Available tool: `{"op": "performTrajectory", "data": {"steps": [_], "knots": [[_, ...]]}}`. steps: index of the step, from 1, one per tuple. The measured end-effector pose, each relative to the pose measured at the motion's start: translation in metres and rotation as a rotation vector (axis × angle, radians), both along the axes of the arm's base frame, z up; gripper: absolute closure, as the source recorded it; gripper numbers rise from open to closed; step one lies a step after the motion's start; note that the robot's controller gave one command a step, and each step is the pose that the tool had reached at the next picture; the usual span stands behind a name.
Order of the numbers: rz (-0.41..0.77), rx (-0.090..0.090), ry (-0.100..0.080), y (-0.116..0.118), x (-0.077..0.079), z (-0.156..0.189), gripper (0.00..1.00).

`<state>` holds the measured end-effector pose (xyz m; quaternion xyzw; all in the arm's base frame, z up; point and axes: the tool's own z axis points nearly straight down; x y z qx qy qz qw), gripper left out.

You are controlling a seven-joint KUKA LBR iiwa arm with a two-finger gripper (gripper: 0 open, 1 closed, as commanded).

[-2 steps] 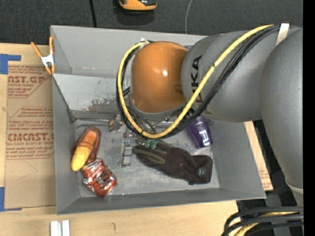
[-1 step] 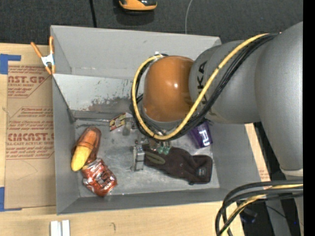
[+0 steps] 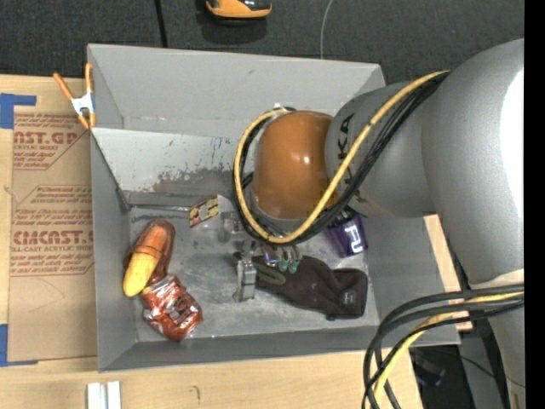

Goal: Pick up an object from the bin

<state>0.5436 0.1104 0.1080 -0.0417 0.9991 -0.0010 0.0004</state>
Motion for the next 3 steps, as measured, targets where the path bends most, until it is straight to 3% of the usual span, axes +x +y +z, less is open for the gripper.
{"op": "performTrajectory", "data": {"steps": [1, 2, 3], "knots": [[0.131, 0.003, 0.002, -0.032, -0.03, 0.001, 0.0], [0.114, 0.003, 0.0, -0.058, -0.024, -0.011, 0.0], [-0.02, 0.005, -0.001, -0.101, -0.022, -0.029, 0.0]]}}
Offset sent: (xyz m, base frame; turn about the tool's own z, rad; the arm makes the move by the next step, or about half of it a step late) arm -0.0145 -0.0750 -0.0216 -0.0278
